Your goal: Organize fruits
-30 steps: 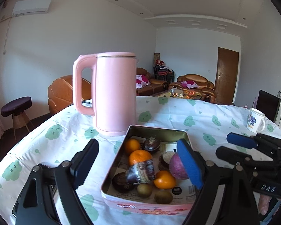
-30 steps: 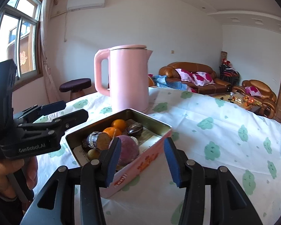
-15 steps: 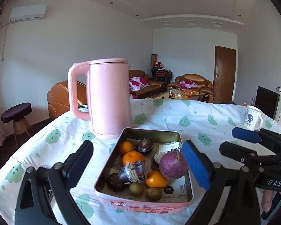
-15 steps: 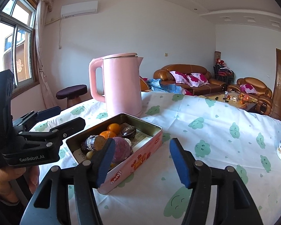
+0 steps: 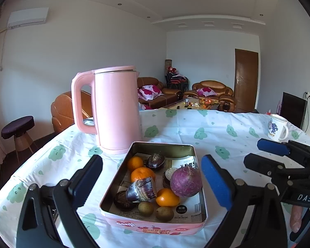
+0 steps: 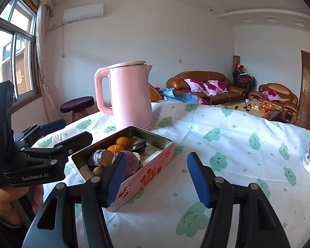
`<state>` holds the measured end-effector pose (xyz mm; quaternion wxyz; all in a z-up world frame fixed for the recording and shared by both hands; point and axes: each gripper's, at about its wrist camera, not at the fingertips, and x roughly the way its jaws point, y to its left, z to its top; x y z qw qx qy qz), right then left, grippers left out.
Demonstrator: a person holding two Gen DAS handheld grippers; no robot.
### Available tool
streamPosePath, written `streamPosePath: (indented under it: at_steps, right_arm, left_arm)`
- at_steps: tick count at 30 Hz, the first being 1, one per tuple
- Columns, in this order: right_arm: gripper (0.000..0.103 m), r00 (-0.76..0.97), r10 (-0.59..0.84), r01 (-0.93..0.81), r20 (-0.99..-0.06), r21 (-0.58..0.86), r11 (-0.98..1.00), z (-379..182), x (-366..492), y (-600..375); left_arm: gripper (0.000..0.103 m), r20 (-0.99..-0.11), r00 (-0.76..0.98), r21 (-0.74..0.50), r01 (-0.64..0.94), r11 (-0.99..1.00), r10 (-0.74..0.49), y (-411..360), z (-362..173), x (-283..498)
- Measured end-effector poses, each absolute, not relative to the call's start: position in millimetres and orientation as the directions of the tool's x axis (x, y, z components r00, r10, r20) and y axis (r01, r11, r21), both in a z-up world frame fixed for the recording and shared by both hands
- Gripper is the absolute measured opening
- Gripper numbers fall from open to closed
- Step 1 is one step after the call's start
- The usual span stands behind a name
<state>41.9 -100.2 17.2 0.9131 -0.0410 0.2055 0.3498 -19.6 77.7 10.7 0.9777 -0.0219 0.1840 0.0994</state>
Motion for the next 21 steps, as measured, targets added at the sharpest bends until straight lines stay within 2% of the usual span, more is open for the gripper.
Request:
streamPosePath:
  at_steps: [21]
  right_arm:
    - [0.063, 0.695, 0.606, -0.628, -0.386, 0.085, 0.774, 17.2, 42.9, -117.3]
  left_arm:
    - [0.103, -0.359, 0.915, 0.024, -0.189, 0.982, 0.185, 65.2, 11.8, -19.1]
